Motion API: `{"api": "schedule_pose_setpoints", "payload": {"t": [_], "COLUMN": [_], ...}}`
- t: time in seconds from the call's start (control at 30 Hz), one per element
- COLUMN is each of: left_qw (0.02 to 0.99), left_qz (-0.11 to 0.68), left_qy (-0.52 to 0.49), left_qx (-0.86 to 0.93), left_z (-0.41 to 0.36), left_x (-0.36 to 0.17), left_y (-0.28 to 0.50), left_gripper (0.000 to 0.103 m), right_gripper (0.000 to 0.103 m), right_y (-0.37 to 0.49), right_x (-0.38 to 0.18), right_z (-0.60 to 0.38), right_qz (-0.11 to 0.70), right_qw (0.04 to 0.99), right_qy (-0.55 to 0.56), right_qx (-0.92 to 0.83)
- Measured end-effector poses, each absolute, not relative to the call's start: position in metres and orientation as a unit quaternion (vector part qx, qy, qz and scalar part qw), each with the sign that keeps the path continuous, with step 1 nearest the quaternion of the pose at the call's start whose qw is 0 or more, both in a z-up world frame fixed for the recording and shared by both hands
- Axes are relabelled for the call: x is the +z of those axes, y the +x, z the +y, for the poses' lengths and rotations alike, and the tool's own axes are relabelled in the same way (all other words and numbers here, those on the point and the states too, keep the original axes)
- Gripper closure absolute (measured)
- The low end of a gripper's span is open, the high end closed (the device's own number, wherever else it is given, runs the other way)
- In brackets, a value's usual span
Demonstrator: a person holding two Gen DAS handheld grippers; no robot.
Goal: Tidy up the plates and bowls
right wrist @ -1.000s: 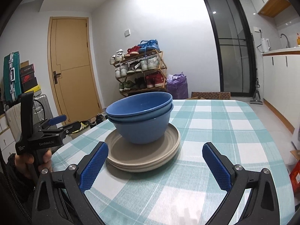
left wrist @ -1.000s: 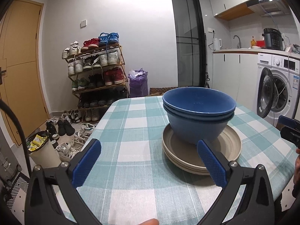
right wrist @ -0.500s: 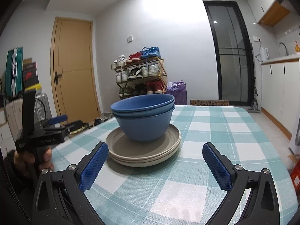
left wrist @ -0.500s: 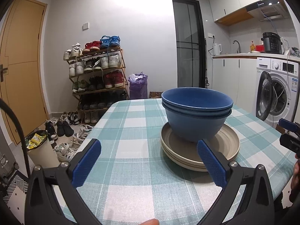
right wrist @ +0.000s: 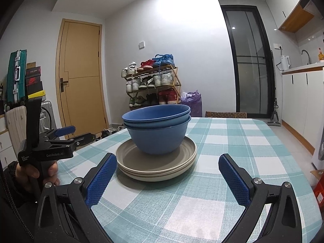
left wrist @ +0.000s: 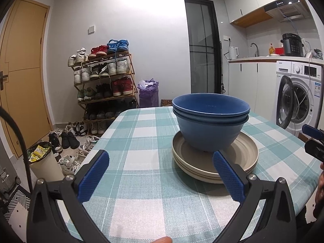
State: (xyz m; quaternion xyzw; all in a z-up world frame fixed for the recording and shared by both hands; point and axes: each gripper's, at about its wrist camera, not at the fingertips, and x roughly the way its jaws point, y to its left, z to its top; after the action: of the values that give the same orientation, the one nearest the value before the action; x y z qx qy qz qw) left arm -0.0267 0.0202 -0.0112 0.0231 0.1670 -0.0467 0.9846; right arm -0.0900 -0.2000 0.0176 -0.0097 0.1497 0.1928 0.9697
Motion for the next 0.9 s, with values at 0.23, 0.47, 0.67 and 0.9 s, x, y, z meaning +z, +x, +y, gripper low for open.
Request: {"api": "schedule_pose_setpoints", "payload": {"t": [0.23,0.47,0.67,0.9], "left_qw": [0.985,0.985,0.985,0.985], "left_qz": [0.165,0.165,0.167,0.167], "left_qy": [0.022,0.021,0.018,0.015], "left_qx": [-0.046,-0.045,-0.043,-0.042], "left_z": [0.0200,0.0207,0.0215,0.0229], "left_x": [-0.0121,-0.0129,-0.0127,-0.0123], "left_y": [-0.0279,-0.0277,-0.0280,-0.0268], "left_gripper": [0.000,0.000,0.000,0.000], "right_gripper": [0.001,0.001,0.001,0.001], "right_y": [-0.0903,-0.0908,-0.0910,-0.0915], "right_x": [0.0172,0.0169,0.0169,0.0171], "right_z": [-0.2003,-0.2005,-0.2002,-0.1999], "right_qz": [0.148,0.148,0.148,0.147], "right_qw": [0.970,0.970,0.970,0.970], "right_qy": [-0.008,-0.007,-0.009,-0.009], "right_qx": [0.192,0.194,0.193,0.194]}}
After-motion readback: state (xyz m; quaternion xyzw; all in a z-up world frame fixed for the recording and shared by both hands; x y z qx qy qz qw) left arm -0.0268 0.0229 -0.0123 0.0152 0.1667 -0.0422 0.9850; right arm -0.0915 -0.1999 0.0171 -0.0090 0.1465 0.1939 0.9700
